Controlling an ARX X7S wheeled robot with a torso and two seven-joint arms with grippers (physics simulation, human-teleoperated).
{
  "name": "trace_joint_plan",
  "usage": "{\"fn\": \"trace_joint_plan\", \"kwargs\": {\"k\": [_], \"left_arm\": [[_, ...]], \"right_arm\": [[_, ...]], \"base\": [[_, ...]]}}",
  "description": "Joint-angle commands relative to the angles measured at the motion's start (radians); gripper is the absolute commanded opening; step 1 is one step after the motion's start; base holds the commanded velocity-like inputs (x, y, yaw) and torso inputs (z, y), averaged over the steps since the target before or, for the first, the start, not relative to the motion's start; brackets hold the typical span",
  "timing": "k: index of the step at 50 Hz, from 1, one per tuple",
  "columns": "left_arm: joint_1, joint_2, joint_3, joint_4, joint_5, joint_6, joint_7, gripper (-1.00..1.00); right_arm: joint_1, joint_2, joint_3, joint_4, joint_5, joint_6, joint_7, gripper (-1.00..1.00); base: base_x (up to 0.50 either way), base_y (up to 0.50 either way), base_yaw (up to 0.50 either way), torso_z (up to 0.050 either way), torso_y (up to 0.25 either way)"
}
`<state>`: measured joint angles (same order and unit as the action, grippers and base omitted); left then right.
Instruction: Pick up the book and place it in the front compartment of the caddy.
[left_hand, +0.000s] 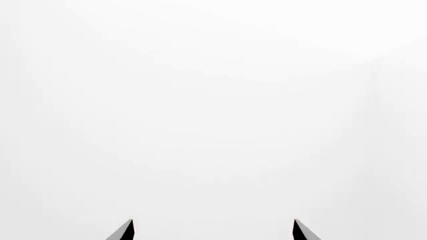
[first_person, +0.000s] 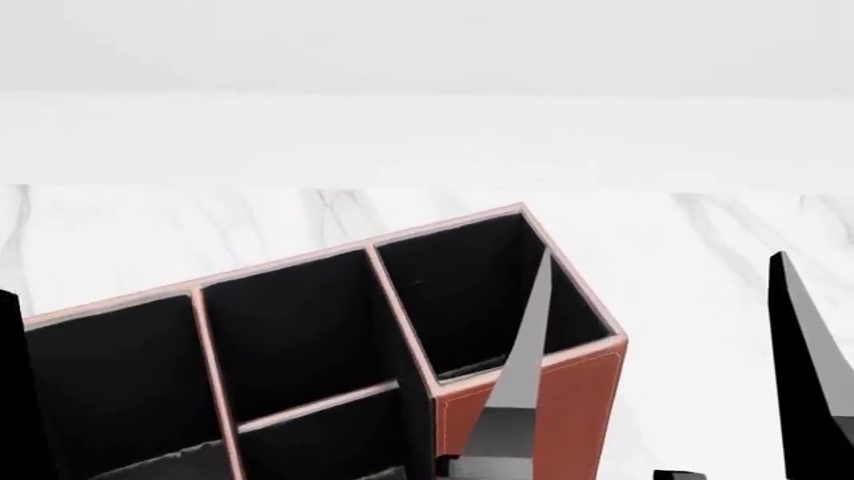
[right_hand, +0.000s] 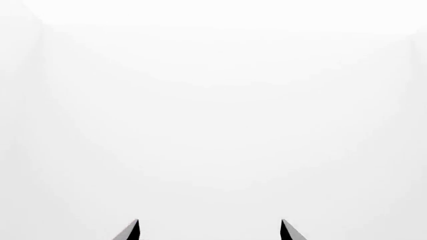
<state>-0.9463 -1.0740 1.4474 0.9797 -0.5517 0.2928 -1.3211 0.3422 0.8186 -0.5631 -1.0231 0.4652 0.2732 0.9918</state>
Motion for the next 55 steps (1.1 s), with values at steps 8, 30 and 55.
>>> {"fn": "trace_joint_plan", "kwargs": {"k": [8, 30, 55], "left_arm": [[-0.125, 0.148, 0.16, -0.134, -0.29, 0.268, 0.398, 1.0], [-0.24, 0.332, 0.362, -0.179, -0.415, -0.129, 0.571, 1.0], [-0.305, 0.422, 0.445, -0.263, -0.611, -0.292, 0.694, 1.0]], "right_arm": [[0.008, -0.011, -0.013, 0.003, -0.035, -0.031, -0.016, 1.0], [0.004, -0.001, -0.019, 0.023, -0.025, -0.058, -0.013, 1.0], [0.031, 0.005, -0.032, 0.008, -0.011, -0.027, -0.001, 1.0]], "base": [[0.0, 0.0, 0.0, 0.0, 0.0], [0.0, 0.0, 0.0, 0.0, 0.0], [0.0, 0.0, 0.0, 0.0, 0.0]]}}
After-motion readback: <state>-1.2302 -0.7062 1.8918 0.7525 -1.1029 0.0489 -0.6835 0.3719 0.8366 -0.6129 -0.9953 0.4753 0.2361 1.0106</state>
